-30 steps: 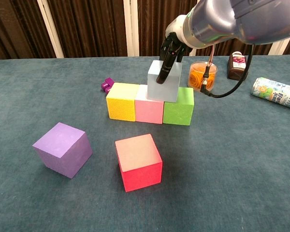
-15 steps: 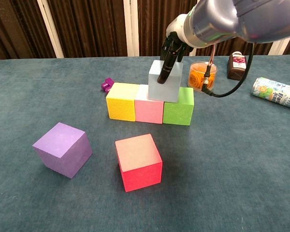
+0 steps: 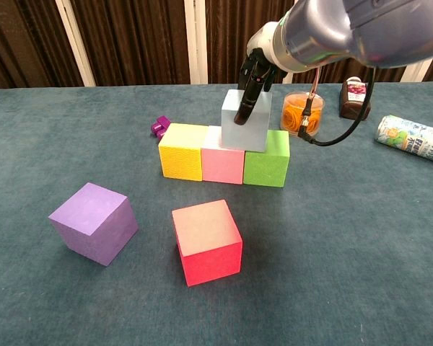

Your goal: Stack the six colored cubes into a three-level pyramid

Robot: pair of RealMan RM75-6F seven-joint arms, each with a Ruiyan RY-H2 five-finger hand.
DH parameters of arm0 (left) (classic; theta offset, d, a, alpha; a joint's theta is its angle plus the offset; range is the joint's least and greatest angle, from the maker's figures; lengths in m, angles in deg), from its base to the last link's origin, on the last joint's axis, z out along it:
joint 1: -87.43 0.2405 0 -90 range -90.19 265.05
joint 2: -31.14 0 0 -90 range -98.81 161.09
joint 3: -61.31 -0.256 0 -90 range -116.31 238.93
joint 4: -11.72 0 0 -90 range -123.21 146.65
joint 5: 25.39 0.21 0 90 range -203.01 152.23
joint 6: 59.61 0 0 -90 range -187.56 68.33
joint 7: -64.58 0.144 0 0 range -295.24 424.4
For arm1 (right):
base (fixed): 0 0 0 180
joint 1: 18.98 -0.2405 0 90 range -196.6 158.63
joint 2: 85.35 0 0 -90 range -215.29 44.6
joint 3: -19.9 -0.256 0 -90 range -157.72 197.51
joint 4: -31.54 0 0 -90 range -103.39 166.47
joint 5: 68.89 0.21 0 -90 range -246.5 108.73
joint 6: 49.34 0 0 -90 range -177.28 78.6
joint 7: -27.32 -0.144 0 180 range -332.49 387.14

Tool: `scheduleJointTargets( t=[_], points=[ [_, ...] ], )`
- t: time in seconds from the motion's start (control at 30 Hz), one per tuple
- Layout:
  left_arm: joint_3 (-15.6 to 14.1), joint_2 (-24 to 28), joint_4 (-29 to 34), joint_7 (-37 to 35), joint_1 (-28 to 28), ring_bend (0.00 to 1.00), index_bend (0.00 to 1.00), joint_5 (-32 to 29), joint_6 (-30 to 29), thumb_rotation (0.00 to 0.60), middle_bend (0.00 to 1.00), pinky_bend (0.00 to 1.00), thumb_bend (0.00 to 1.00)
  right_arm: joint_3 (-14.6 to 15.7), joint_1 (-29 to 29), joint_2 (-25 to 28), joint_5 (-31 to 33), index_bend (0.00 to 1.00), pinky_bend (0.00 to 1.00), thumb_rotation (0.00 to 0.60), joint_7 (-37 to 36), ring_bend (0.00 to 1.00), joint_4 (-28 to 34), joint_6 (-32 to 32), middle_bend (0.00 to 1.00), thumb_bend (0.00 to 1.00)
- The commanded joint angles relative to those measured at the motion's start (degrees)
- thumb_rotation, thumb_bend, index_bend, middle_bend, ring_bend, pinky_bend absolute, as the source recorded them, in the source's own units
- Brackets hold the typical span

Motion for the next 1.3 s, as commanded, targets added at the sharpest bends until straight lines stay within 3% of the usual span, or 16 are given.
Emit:
scheduleJointTargets(
  t=[0.03,0.63,0.8,1.03,1.17,1.3],
  points=[
    [0.01,-0.01,0.00,0.03,-0.01,0.00,0.07,-0.03,0.02,0.600,0.02,0.00,0.33,0.01,-0.02,0.12,0.05,0.32,0.00,0.600,0.15,0.17,0.15,-0.01,0.32,0.20],
    [-0.04,-0.12,-0.05,0.21,-0.03,0.00,0.07,0.04,-0.02,0.600,0.02,0.00,0.33,0.16,-0.26,1.04,1.75,0.24,0.00,0.600,1.69,0.13,1.43,-0.52,0.25,0.20],
    [-0.04,-0.12,-0.04,0.20,-0.02,0.00,0.07,0.06,-0.03,0.600,0.02,0.00,0.33,0.16,-0.37,1.30,2.46,0.18,0.00,0.600,2.06,0.11,1.70,-0.97,0.21,0.19],
    [0.02,-0.18,-0.18,0.20,-0.06,0.00,0.07,0.01,-0.02,0.600,0.02,0.00,0.33,0.00,-0.15,1.60,1.81,0.03,0.00,0.600,0.97,0.07,2.29,-1.35,0.10,0.11],
    [0.02,-0.27,-0.41,0.21,-0.17,0.00,0.07,0.08,0.05,0.600,0.02,0.00,0.33,-0.31,1.11,2.95,0.08,0.02,0.00,0.600,-1.11,0.06,4.53,-1.19,0.07,0.10],
    [-0.17,-0.42,-0.66,0.40,-0.37,0.00,0.07,0.22,0.41,0.600,0.02,0.00,0.33,-0.07,4.67,7.40,-3.46,0.01,0.00,0.600,-4.01,0.05,11.84,0.17,0.07,0.10]
  ],
)
